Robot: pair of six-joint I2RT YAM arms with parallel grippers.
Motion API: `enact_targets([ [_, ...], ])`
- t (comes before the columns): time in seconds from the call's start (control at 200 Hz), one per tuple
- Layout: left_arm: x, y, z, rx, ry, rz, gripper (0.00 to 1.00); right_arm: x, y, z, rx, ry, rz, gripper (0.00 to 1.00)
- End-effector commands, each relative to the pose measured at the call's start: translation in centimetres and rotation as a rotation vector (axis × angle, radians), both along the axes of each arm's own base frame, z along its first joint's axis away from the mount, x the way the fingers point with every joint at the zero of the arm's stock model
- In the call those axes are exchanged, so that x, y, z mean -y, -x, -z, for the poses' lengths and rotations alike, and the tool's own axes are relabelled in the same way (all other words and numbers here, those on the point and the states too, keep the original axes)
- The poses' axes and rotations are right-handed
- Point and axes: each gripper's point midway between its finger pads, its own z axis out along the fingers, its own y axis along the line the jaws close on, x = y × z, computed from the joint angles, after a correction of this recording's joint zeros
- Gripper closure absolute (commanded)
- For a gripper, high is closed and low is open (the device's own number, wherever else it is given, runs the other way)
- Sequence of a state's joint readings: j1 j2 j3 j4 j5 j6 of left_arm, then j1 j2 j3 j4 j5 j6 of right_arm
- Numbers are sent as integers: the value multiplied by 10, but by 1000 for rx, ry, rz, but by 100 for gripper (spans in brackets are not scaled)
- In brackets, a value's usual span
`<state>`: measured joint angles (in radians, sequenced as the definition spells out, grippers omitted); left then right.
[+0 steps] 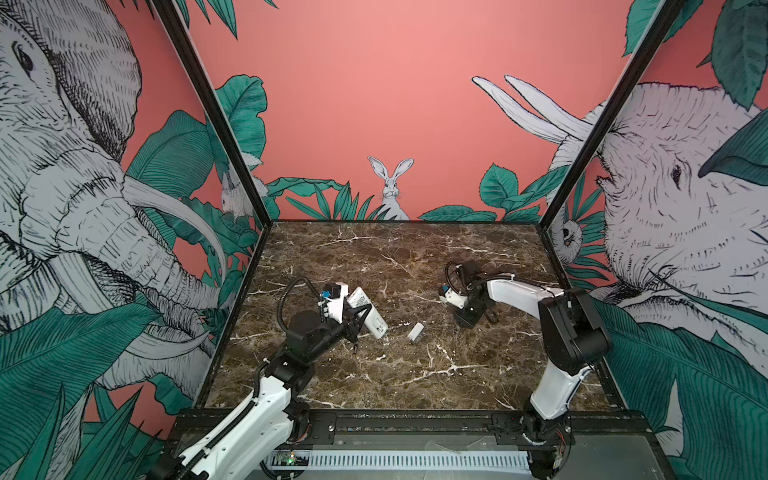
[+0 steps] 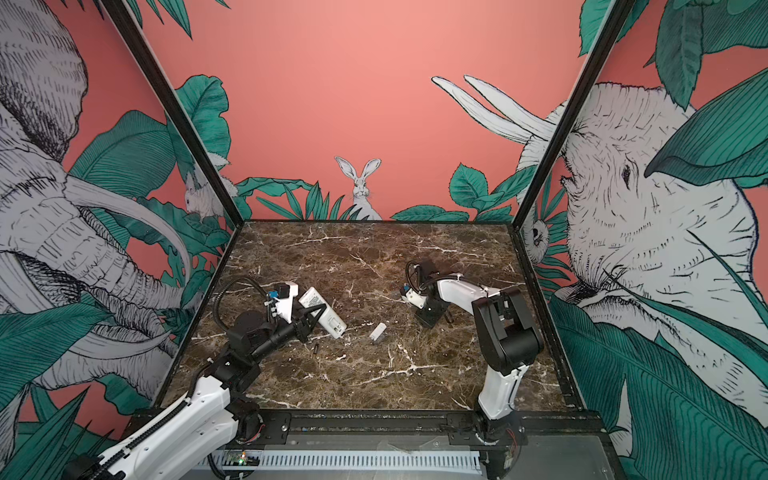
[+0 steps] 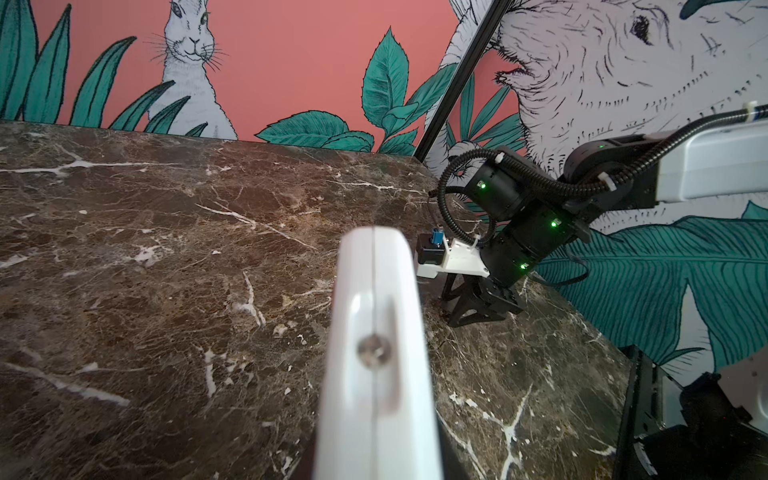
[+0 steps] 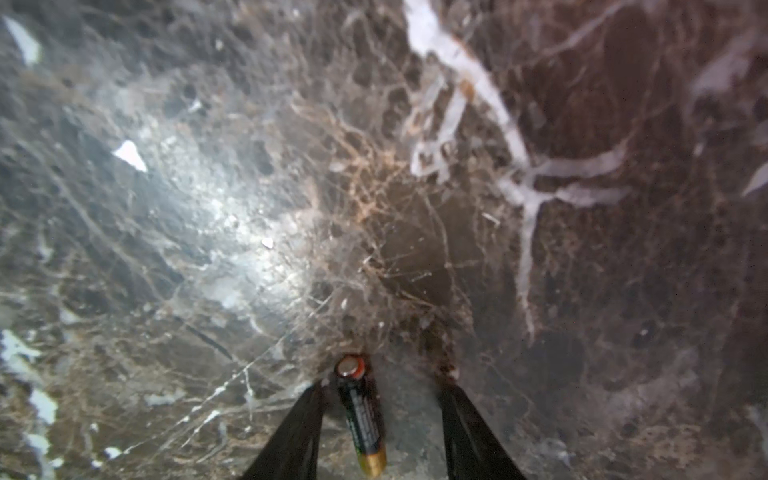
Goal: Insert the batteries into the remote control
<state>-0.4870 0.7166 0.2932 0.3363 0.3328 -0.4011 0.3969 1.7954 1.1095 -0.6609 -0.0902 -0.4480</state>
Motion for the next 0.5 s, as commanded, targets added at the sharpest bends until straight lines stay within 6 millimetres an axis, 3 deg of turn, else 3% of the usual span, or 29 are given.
enact_targets([
  [0.0,1,-2,-16,20,24,2,100,1,-2,-2,12,-10,16,58],
  [0.1,1,-2,-16,15,22,2,100,2,2,-2,9,-17,19,60],
  [0.25,1,-2,-17,12,24,2,100,3,12,1,-21,-23,49,76],
  [0.495,4,-2,-17,2,29,14,100,-20,22,-4,-24,-73,154,78],
])
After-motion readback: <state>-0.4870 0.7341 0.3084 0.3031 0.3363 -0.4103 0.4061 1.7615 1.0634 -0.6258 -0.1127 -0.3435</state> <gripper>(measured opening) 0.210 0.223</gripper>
